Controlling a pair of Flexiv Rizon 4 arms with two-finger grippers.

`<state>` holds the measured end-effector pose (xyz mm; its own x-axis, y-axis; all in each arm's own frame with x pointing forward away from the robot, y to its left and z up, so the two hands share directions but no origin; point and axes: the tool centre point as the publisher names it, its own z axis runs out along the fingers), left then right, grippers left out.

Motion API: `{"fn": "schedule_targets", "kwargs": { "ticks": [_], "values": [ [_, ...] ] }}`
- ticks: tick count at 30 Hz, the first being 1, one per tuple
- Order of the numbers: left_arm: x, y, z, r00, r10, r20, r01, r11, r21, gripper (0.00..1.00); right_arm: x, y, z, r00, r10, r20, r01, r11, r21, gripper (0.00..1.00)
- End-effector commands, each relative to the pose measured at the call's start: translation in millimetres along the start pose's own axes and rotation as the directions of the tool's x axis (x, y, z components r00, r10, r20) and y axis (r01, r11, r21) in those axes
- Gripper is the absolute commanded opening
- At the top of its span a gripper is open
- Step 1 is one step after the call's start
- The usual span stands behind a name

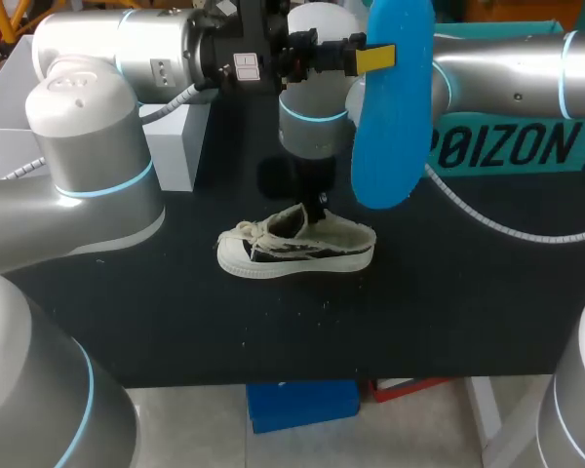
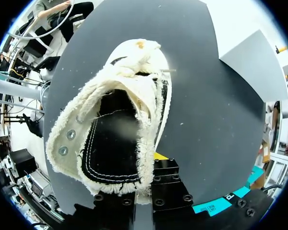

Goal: Take the shoe out of the shoebox, open the shoe tongue, remove and reinsert the insole, then place the shoe into the shoebox

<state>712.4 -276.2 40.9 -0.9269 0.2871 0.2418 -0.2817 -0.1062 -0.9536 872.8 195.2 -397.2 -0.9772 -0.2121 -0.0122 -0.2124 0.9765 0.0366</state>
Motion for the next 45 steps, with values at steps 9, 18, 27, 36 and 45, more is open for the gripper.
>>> {"fn": "schedule_targets", "kwargs": {
  "ticks": [9,18,27,36,45],
  "values": [
    [0.1,1,1,1.000,0.001,0.002,-0.001,1.000,0.001,0.00,-0.3,0.9,1,1.000,0.001,-0.001,-0.001,1.000,0.002,0.00],
    [0.1,1,1,1.000,0.001,0.002,-0.001,1.000,0.001,0.00,-37.8,-44.1,-136,0.883,0.436,0.173,-0.438,0.899,-0.029,0.00],
    [0.1,1,1,1.000,0.001,0.002,-0.001,1.000,0.001,0.00,-57.2,-69.8,-182,0.353,0.921,0.162,-0.907,0.380,-0.184,0.00],
    [0.1,1,1,1.000,0.001,0.002,-0.001,1.000,0.001,0.00,-49.2,-72.9,-173,-0.195,0.975,0.106,-0.958,-0.166,-0.236,0.00],
    [0.1,1,1,1.000,0.001,0.002,-0.001,1.000,0.001,0.00,-34.0,-67.6,-164,-0.339,0.932,0.125,-0.922,-0.303,-0.243,0.00]
  ]
}}
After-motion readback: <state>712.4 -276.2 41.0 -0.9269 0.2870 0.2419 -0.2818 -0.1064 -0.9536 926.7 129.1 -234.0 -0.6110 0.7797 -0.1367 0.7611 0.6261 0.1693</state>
